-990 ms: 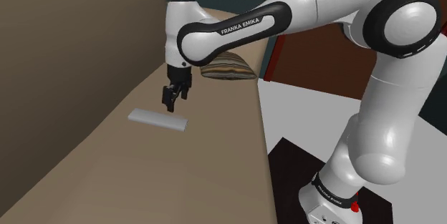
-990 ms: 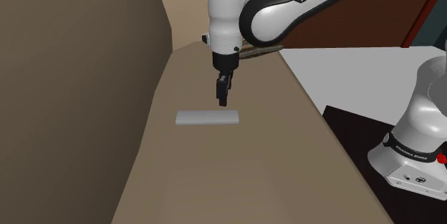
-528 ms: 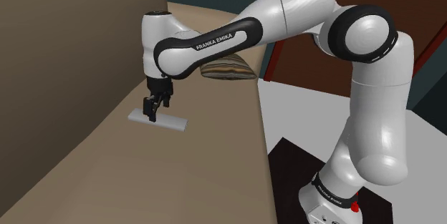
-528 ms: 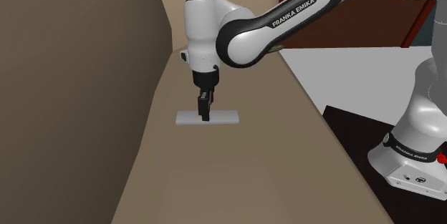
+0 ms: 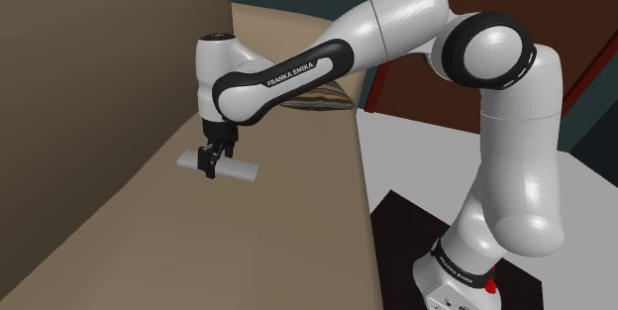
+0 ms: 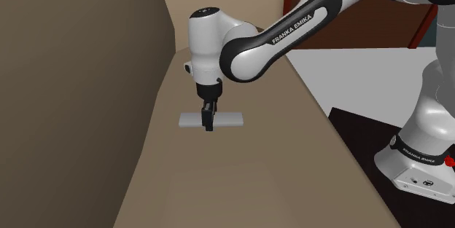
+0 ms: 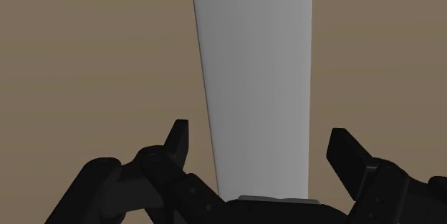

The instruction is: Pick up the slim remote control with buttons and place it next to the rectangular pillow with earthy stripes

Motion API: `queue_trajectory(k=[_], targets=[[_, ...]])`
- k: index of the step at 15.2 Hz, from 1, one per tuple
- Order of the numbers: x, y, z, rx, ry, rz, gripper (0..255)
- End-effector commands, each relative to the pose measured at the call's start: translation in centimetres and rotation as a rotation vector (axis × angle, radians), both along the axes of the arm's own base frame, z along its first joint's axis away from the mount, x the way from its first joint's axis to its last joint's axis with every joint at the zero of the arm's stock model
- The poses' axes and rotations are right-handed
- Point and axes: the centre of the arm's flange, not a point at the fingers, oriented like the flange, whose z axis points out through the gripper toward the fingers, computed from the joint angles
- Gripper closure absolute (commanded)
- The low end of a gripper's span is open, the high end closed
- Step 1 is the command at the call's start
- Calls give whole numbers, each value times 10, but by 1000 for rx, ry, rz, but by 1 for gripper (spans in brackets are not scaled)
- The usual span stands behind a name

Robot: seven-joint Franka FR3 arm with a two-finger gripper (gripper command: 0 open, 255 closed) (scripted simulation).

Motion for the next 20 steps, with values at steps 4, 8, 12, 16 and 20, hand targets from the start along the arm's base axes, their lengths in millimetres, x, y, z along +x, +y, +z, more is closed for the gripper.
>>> queue_trajectory(k=[4, 8, 12, 16, 20], targets=[[0, 0, -1, 0, 0, 0, 0], [0, 0, -1, 0, 0, 0, 255], [0, 0, -1, 0, 0, 0, 255], [0, 0, 5, 0, 0, 0, 255], [0, 0, 26, 0, 0, 0, 255]])
